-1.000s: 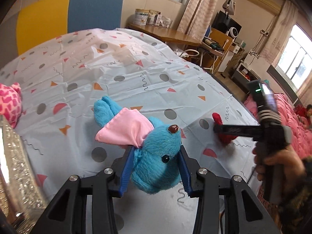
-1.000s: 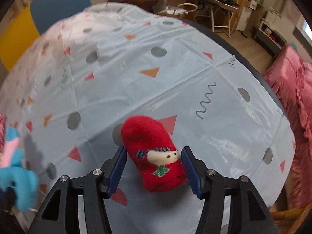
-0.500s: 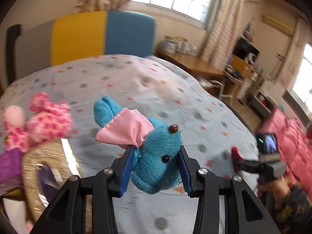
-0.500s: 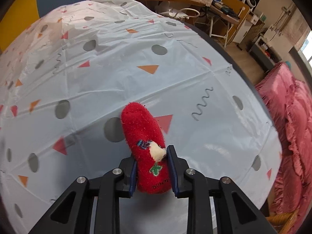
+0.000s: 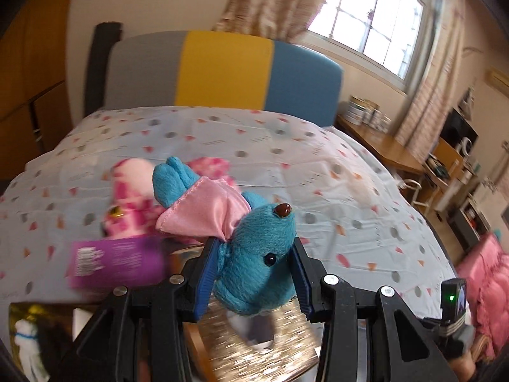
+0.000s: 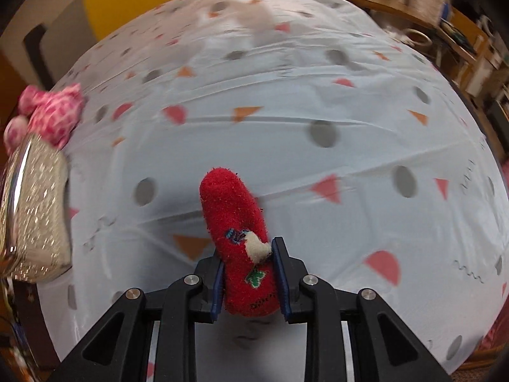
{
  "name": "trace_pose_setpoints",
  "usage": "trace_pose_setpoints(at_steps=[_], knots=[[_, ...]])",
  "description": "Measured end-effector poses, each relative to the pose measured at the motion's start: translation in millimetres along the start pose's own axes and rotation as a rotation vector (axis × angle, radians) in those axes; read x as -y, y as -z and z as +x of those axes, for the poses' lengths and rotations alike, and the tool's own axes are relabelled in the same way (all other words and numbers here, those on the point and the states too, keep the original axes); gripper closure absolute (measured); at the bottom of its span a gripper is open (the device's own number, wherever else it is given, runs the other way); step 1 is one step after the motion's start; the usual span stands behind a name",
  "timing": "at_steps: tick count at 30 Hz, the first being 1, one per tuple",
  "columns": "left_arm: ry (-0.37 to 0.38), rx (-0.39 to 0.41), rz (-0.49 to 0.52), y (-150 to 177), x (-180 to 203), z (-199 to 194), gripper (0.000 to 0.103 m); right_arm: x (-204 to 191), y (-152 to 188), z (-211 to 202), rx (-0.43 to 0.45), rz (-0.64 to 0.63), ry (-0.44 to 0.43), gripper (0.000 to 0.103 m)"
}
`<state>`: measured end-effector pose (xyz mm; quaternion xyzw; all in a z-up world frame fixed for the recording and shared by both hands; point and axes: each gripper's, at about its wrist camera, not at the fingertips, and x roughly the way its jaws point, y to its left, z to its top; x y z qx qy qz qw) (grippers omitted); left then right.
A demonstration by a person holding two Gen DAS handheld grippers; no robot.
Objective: Organize soft objects
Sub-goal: 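Carry the blue plush over the gold tray with the left gripper while the right gripper carries the red plush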
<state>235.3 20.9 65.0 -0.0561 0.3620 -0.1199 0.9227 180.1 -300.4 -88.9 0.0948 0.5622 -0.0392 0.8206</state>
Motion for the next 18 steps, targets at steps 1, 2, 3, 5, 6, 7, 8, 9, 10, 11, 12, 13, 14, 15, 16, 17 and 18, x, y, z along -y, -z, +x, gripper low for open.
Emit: trace_pose_setpoints(at_steps=[1,2,3,5,6,7,8,9,10,11,12,13,14,15,16,17,18], knots=[[-0.014,0.007,-0.015,2.2,-9.6,-5.6,0.059,-10.0,2.8,0.4,0.0,-0.02,-0.011,0.077],[-0.022,0.012,-0.023,4.0,-16.4,-10.7,0.059,-20.9,4.9,2.1,-0.004,-0.045,-0.027,0.077],[-0.039,0.021,-0.033,7.3,-24.5,-16.8,0.059,-29.1,6.9,3.4,-0.01,-0.067,-0.041,0.077],[-0.069,0.035,-0.049,14.9,-39.2,-28.1,0.059,-40.1,9.2,5.5,-0.006,-0.102,-0.049,0.076],[-0.083,0.038,-0.058,19.1,-46.1,-33.5,0.059,-43.2,11.1,6.1,-0.006,-0.113,-0.053,0.076],[-0.093,0.041,-0.063,22.4,-50.5,-38.0,0.059,-45.0,12.1,6.4,-0.003,-0.119,-0.06,0.076],[-0.107,0.05,-0.071,28.5,-57.7,-45.1,0.059,-44.3,10.9,7.2,0.001,-0.12,-0.063,0.076],[-0.118,0.054,-0.075,33.5,-63.6,-51.3,0.059,-43.4,11.5,6.9,0.005,-0.12,-0.066,0.076],[-0.129,0.056,-0.08,38.9,-67.8,-57.5,0.058,-42.3,12.0,6.7,0.01,-0.121,-0.071,0.076],[-0.139,0.061,-0.086,44.4,-72.6,-63.7,0.058,-41.3,11.3,7.5,0.014,-0.126,-0.073,0.076],[-0.147,0.066,-0.09,48.7,-75.7,-69.0,0.058,-40.9,11.5,7.4,0.017,-0.13,-0.073,0.076],[-0.16,0.074,-0.093,55.0,-79.5,-76.0,0.058,-40.5,13.2,7.0,0.021,-0.133,-0.071,0.076],[-0.169,0.078,-0.094,58.3,-81.0,-79.2,0.058,-40.6,13.8,6.0,0.024,-0.138,-0.067,0.075],[-0.183,0.086,-0.09,66.0,-83.5,-86.2,0.058,-40.4,15.1,4.9,0.027,-0.145,-0.062,0.075],[-0.192,0.091,-0.086,72.0,-84.9,-91.3,0.057,-41.5,15.0,5.1,0.029,-0.152,-0.055,0.074],[-0.201,0.094,-0.084,77.2,-86.4,-95.4,0.057,-42.3,14.4,5.9,0.031,-0.157,-0.05,0.074],[-0.21,0.098,-0.085,84.3,-88.1,-100.7,0.057,-43.2,14.2,6.0,0.033,-0.162,-0.044,0.074]])
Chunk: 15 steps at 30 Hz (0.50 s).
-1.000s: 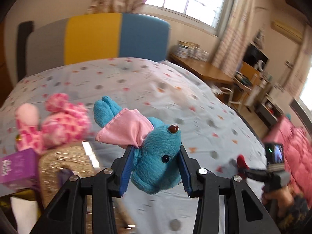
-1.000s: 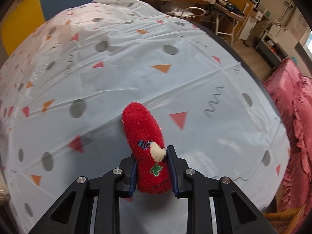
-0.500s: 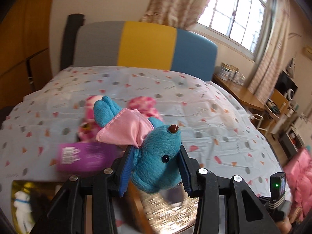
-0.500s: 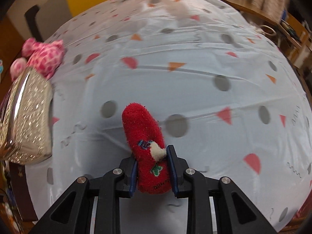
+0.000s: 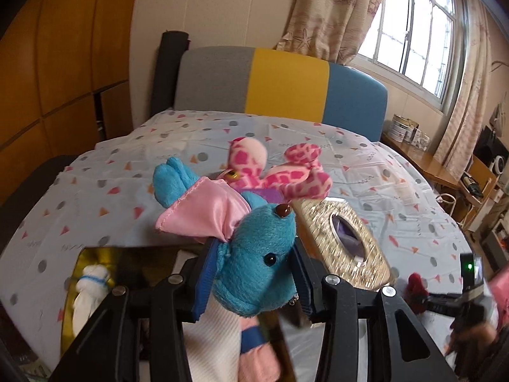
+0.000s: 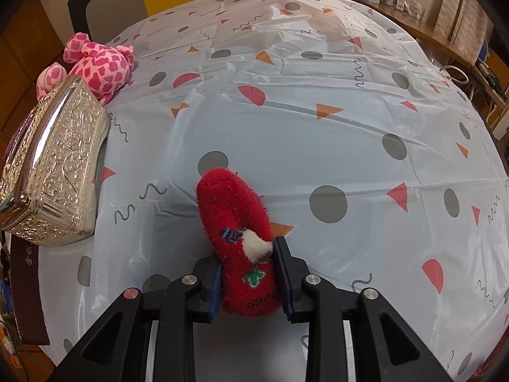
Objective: Organize soft objects
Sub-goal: 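Carry the blue plush over the gold tray with the left gripper while the right gripper carries the red plush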
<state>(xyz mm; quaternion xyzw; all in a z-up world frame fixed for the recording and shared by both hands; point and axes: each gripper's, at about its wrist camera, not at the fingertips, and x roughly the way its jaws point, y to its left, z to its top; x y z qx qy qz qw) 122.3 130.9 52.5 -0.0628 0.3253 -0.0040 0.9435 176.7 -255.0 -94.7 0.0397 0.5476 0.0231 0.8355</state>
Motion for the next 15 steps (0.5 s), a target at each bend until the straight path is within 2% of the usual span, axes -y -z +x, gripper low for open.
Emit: trace_pose_setpoints(at_steps=[15], knots=[[-0.036,-0.018,-0.041,64.6,-25.6,-42.9,0.057,-8.4,-0.5,-0.5,0.02,-0.084,0.066,0.073]])
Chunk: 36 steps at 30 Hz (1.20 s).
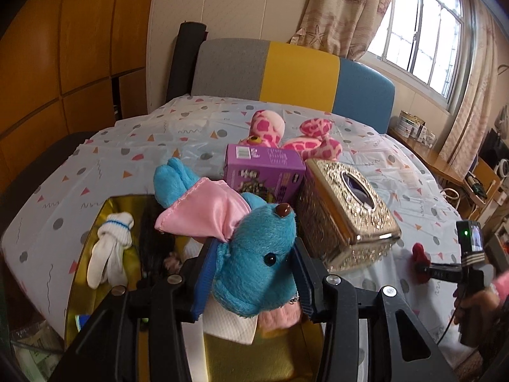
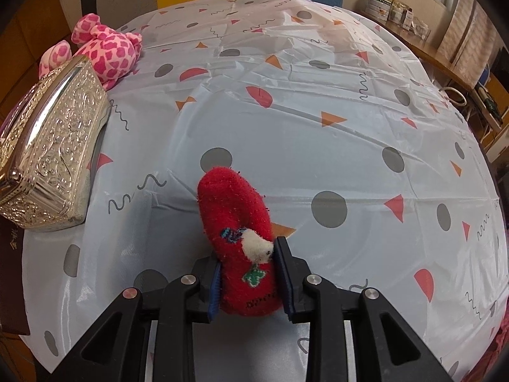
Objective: Organize soft objects
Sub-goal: 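Carry the blue plush over the gold tray with the left gripper while the right gripper carries the red plush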
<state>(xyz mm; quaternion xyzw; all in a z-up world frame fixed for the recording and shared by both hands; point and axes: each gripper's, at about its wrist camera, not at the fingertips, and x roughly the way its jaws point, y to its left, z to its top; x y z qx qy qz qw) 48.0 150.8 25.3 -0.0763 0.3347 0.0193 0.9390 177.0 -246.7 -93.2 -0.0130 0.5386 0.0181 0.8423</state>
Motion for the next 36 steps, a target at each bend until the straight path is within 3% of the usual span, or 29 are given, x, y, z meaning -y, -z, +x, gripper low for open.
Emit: trace_pose_setpoints(at_steps=[13,26,36], knots=[[-0.038,-0.019,0.006,37.8,-14.1,-15.2,0.057,-8.1,1.0,-1.7,0.015,-0.052,0.052,0.074],[-0.105,-0.081,-0.038,73.5,-52.4,-16.6,0.057,-10.2,2.3,-2.1,0.014,-0.049,0.058,0.074],[-0.063,-0.118,-0.072,85.9,-61.2,-10.5,0.057,0.0,3.9,-11.7,-0.025,0.124,-0.103,0.078]])
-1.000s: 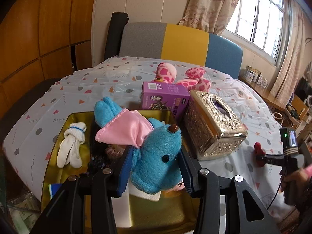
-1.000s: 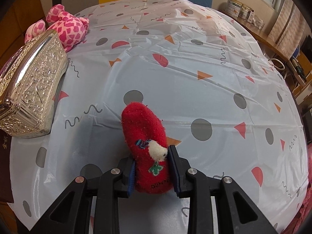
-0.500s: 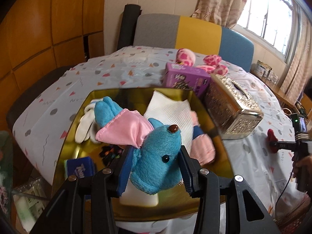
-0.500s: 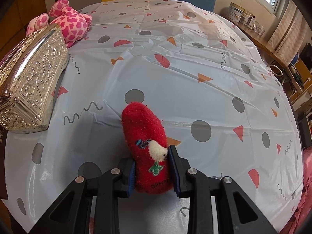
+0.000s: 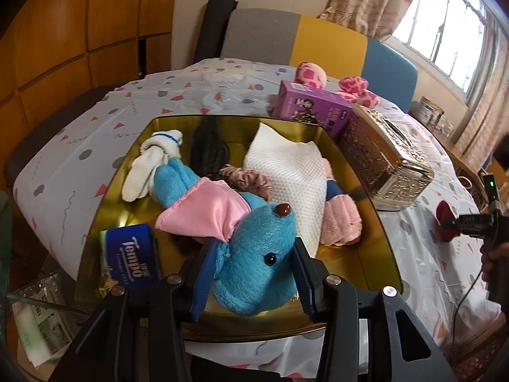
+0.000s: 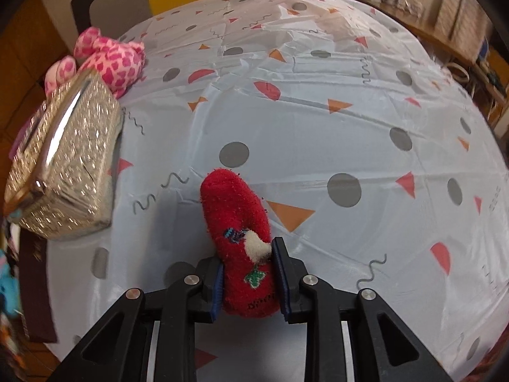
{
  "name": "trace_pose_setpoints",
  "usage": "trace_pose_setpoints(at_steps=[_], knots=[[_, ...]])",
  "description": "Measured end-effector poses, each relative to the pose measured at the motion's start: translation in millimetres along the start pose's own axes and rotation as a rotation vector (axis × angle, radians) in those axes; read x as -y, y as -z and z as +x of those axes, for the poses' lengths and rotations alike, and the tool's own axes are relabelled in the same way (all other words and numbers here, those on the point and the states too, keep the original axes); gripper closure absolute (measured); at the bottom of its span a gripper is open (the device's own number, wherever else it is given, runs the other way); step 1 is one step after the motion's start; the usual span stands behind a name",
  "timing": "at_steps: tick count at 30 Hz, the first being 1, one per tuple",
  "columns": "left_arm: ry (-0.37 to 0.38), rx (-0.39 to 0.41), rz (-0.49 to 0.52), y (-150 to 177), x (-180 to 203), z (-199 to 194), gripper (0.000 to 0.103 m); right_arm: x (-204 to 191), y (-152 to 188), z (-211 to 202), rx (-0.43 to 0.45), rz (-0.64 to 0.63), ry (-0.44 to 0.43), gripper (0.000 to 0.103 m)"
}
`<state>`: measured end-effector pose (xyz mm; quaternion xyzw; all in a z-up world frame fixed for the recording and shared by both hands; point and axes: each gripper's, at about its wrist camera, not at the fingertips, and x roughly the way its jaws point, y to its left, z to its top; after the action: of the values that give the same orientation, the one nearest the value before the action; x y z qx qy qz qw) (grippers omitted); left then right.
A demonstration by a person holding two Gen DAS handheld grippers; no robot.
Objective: Organize soft objects
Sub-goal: 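Open the left gripper to release the blue plush into the tray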
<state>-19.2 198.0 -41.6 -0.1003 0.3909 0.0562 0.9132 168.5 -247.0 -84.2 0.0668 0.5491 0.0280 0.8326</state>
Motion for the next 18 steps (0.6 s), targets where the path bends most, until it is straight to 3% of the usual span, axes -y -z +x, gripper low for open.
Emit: trace_pose_setpoints(at_steps=[7,18], knots=[[0.052,-0.005,0.005,1.7,4.1,2.8,0.056,-20.6,-30.6,-24.4,0.078,0.084,-0.101,0.078],[0.088,0.01,0.025,-2.0,10.8,2.8,0.056,-143.1,-85.8,-66.4,0.222,-0.1,-0.197,0.078]])
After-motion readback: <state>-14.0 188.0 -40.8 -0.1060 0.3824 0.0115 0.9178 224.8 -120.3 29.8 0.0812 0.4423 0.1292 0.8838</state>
